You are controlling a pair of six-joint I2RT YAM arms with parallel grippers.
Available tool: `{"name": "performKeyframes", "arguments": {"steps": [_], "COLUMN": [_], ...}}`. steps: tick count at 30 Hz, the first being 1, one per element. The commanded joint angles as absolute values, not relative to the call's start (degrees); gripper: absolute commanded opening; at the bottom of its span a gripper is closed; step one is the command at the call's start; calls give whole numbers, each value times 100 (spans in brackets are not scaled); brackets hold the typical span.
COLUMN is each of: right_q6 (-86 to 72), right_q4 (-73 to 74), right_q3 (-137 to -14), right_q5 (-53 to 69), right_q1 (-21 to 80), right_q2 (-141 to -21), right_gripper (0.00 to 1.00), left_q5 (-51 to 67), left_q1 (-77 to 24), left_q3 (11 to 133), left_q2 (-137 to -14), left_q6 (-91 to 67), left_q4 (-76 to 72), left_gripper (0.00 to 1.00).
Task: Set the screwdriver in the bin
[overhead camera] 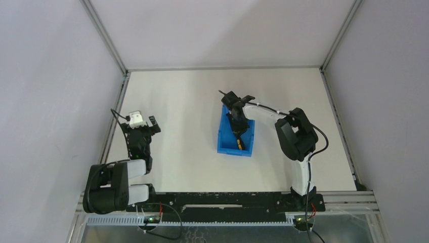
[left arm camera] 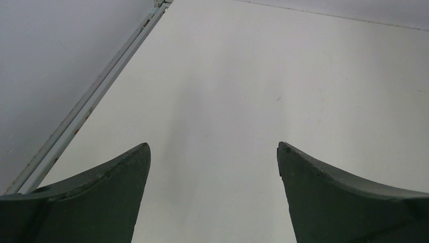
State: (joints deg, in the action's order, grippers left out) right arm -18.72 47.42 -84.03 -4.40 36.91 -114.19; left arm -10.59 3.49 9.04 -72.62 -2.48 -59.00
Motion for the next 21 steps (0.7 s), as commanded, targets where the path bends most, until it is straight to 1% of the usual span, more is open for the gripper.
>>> {"name": "performKeyframes", "arguments": {"steps": [1, 3, 4, 7, 11, 13, 14, 15, 16, 17, 21], "right_q6": [-2019, -2050, -2048, -2013, -1977, -1887, -1828, -1763, -1686, -1602, -1287], "right_q4": [4377, 4403, 4443, 4624, 4902, 4998, 5034, 5063, 5078, 5075, 4732], "right_q3": [-8424, -8457, -8500, -8681, -8913, -8999, -9030, -9032, -9023, -8982, -8558], "right_q5": [-667, -667, -645, -430, -539, -543, -545, -548, -565, -578, -295], "right_q1": [3740, 3751, 3753, 3774, 3814, 3814, 3814, 3819, 3818, 3815, 3704], "right_q2": [-11339, -11233, -11172, -10943, -10377, -10020, -9837, -9624, -9424, -9195, -8233], "right_gripper": [31, 38, 40, 43, 45, 50, 56, 67, 86, 99, 100], "left_q5": [-1099, -1101, -1103, -1105, -1100, -1099, -1099, -1101, -1099, -1099, -1102], "left_q1": [316, 316, 316, 316, 316, 316, 321, 318, 316, 316, 316], "left_q3": [1102, 1099, 1099, 1099, 1103, 1099, 1101, 1099, 1101, 1099, 1101], "left_q2": [-7207, -7207, -7207, -7207, -7207, -7207, -7207, -7205, -7207, -7207, -7207], "left_q6": [-149, -149, -149, -149, -149, -149, -149, -149, -148, -148, -149], "left_q4": [-6038, -6038, -6038, -6038, -6038, -6038, -6038, -6038, -6038, -6038, -6037], "left_gripper": [100, 100, 100, 100, 100, 100, 100, 100, 100, 100, 100]}}
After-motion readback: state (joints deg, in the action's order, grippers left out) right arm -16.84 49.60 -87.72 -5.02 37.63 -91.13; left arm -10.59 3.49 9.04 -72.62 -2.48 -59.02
